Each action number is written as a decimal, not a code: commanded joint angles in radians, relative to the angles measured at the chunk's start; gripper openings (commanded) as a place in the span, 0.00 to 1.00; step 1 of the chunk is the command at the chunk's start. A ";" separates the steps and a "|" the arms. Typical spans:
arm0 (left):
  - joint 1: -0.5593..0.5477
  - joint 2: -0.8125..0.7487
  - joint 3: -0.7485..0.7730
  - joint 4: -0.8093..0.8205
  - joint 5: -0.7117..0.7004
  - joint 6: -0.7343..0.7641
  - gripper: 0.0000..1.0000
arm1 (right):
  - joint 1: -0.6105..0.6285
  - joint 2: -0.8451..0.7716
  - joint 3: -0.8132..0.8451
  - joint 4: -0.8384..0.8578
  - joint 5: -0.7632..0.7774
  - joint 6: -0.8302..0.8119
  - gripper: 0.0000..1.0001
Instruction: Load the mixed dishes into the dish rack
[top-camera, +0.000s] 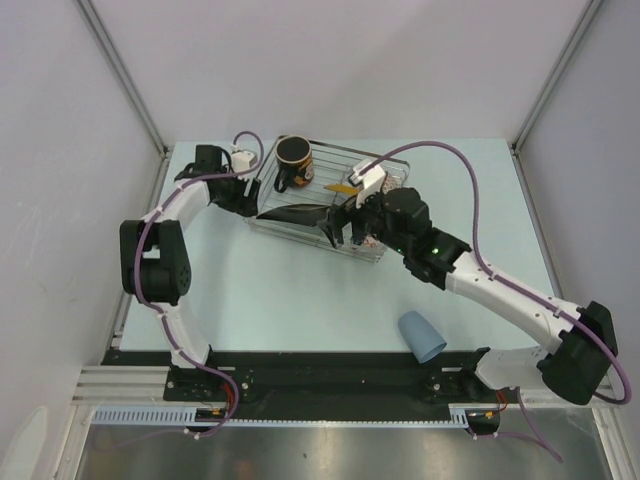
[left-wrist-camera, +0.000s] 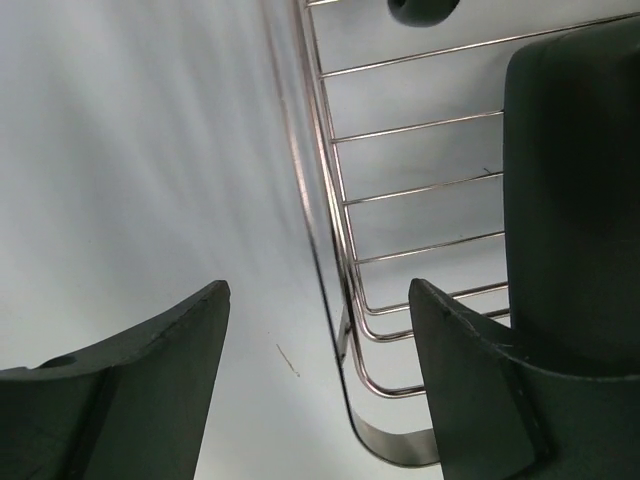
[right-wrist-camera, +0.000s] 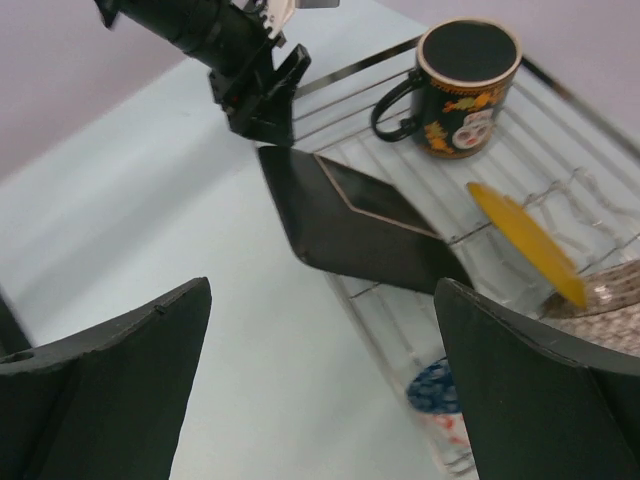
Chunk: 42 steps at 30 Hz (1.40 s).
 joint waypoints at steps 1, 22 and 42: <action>-0.055 -0.087 -0.074 -0.096 -0.004 0.111 0.77 | 0.109 0.075 0.070 0.022 0.189 -0.311 1.00; -0.196 -0.326 -0.244 -0.209 0.100 0.119 0.74 | 0.279 0.182 0.113 -0.109 0.266 -0.661 0.99; -0.186 -0.337 -0.172 -0.212 0.027 0.122 0.74 | 0.219 0.331 0.135 -0.044 0.280 -0.697 0.83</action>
